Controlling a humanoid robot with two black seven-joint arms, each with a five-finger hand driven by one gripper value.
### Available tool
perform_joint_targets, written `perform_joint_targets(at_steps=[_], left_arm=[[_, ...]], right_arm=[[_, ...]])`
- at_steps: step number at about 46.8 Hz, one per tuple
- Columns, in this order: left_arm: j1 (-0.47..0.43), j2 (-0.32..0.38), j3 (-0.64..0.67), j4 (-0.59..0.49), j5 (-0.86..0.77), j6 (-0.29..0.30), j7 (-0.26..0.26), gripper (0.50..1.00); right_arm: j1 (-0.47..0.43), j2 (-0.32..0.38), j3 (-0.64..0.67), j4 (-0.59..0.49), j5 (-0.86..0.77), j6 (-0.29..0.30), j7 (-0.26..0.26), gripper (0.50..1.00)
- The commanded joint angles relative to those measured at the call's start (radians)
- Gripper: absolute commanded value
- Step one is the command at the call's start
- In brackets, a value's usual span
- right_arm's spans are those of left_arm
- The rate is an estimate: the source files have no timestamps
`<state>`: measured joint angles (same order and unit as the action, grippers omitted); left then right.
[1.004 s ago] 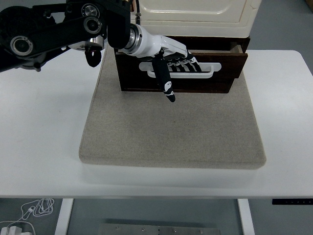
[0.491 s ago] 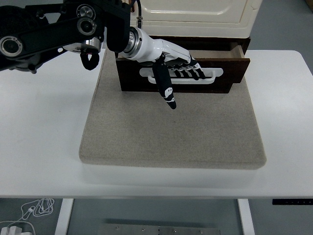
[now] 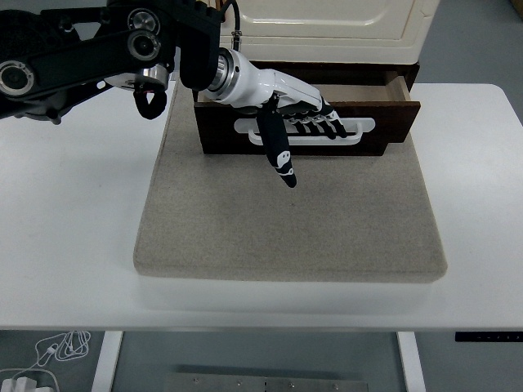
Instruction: Open the drawer under the combination cabinet
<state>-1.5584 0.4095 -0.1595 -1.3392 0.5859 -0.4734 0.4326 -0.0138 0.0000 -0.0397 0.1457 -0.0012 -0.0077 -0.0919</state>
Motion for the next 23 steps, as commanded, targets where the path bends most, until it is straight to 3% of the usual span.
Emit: perform_joint_targets(at_steps=[1,23], left_arm=[[-0.005,0.002,0.0,0.002,-0.005,-0.001,0.0,1.0],[-0.006,0.018,0.0,-0.005,-0.011,-0.004,0.0,1.0]], right_arm=[[0.0,0.0,0.0,0.0,0.0,0.0,0.0,0.928],[0.0,0.0,0.0,0.0,0.0,0.0,0.0,0.928]])
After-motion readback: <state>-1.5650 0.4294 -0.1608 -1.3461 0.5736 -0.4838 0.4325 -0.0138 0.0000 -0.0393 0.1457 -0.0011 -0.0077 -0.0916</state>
